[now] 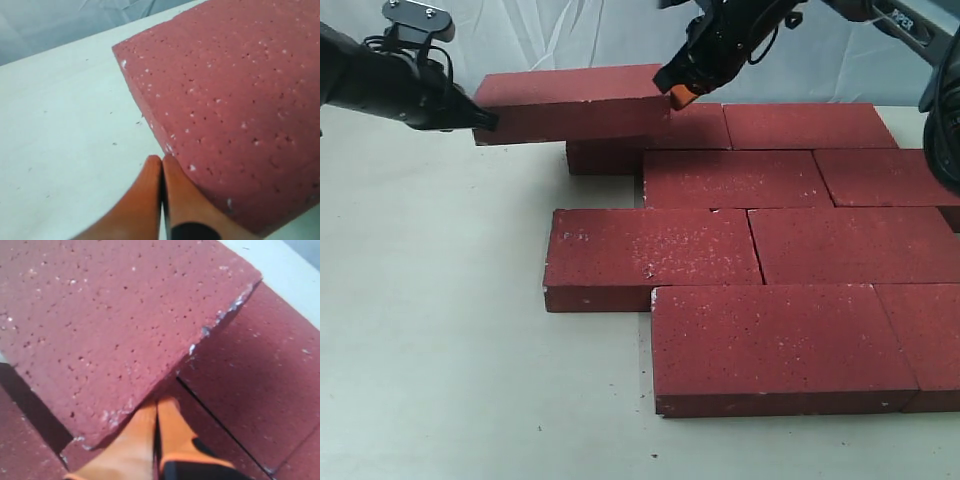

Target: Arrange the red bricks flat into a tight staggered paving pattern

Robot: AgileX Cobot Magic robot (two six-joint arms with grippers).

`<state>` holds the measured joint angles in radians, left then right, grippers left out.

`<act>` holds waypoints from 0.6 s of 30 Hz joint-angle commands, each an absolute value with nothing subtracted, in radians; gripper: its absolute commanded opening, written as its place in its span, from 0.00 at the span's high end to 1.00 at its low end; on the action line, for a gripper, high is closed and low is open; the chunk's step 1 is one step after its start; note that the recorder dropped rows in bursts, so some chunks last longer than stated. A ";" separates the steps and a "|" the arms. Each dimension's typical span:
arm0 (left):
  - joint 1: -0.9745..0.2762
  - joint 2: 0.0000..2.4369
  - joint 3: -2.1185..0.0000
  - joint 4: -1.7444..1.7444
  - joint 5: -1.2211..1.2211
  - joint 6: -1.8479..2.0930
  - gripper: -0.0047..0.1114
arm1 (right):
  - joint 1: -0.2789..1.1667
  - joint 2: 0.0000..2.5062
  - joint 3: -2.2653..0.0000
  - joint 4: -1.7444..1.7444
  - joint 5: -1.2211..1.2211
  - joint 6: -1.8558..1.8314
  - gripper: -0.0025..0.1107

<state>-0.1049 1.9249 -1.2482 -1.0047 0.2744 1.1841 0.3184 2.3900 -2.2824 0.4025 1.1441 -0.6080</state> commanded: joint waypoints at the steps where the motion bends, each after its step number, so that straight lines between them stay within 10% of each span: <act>1: -0.098 1.821 -1.145 -1.019 0.260 1.180 0.96 | 0.409 2.378 -2.289 0.513 1.153 -0.618 0.99; 18: -0.030 1.733 -0.897 -1.018 0.154 1.184 0.96 | 0.645 2.386 -2.289 0.433 1.123 -0.537 0.99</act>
<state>0.0004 1.7426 -0.9215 -1.0065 0.0417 1.1818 0.5786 2.3900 -2.2824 0.3064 1.2400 -0.5600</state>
